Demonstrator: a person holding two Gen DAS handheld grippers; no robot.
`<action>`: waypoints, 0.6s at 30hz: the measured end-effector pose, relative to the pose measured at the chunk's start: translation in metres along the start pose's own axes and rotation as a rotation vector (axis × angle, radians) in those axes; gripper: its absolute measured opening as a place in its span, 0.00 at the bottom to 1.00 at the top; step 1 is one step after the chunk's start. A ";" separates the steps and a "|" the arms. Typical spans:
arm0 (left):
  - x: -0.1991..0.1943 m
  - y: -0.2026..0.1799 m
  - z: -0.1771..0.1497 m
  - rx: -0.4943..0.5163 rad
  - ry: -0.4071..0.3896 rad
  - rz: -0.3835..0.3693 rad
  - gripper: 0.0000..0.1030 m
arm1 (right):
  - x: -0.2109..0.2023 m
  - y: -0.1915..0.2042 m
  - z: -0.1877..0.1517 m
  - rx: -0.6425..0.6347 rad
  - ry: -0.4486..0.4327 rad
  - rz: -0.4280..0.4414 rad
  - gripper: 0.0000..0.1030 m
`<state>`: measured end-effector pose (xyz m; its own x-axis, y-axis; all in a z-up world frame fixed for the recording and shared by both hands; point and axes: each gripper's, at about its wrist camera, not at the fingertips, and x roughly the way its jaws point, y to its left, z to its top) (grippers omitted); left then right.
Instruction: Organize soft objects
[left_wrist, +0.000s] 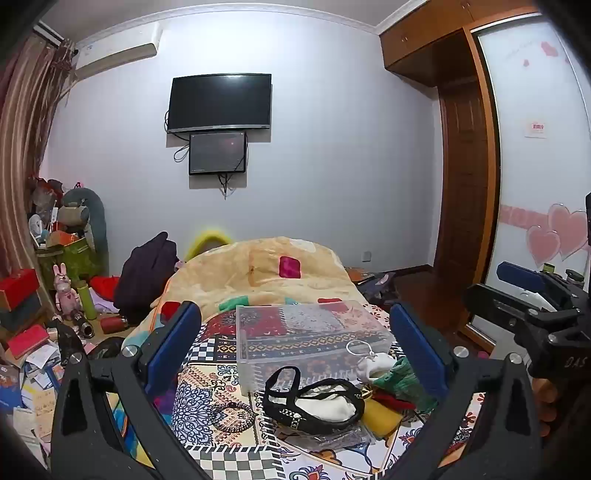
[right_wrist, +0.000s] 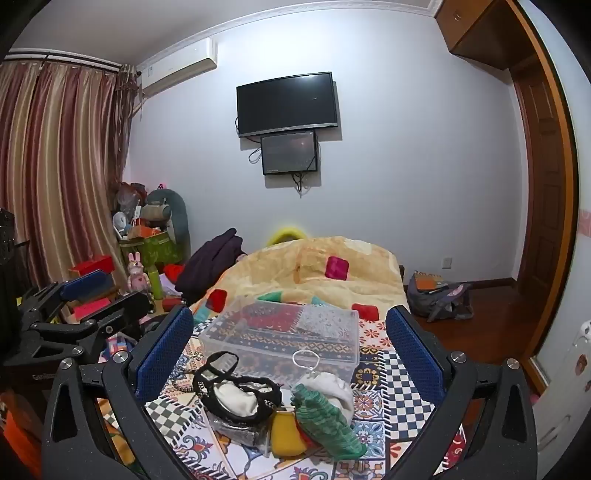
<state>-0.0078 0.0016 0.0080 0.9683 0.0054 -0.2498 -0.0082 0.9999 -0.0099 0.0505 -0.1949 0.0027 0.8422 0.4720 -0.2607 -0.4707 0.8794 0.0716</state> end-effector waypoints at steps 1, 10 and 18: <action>-0.001 0.000 -0.001 0.000 -0.001 0.001 1.00 | 0.000 0.000 0.000 0.000 -0.001 -0.001 1.00; -0.002 0.000 -0.001 0.000 -0.003 0.001 1.00 | -0.002 -0.003 -0.002 0.006 -0.003 0.004 1.00; -0.002 0.000 -0.001 0.000 -0.003 0.002 1.00 | 0.000 -0.002 -0.001 0.003 0.002 0.003 1.00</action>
<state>-0.0095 0.0016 0.0076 0.9689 0.0076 -0.2471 -0.0101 0.9999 -0.0090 0.0509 -0.1968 0.0015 0.8401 0.4747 -0.2624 -0.4727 0.8780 0.0750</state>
